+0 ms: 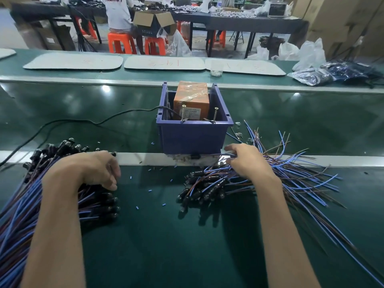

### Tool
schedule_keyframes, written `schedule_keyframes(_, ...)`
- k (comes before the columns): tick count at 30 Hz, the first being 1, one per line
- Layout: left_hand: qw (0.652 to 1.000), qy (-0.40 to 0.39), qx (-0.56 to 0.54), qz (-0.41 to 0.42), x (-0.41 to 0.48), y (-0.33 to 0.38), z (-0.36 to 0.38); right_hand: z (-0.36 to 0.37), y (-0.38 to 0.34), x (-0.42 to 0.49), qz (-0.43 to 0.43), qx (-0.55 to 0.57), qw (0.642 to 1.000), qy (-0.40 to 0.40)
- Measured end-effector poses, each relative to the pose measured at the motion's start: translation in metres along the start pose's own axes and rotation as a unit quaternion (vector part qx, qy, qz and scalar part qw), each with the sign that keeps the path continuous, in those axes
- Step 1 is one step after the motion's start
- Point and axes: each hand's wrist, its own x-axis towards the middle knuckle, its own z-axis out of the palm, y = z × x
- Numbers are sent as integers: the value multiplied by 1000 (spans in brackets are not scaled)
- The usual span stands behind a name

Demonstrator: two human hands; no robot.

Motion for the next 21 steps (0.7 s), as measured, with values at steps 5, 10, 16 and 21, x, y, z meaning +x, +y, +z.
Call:
schedule_keyframes(5,998,36,-12,42,-4,8,-4,-4,0,1,-2,10,996,88)
schedule_keyframes(10,990,74,-36,117,-10,17,-6,-26,-1,-7,-20,60,990,124)
schedule_keyframes(16,970,134,-72,191,-19,31,-9,-23,-3,-13,-10,-8,1000,-26)
schedule_keyframes(21,915,206,-142,315,-38,64,-9,-39,-13,-20,-148,71,986,31)
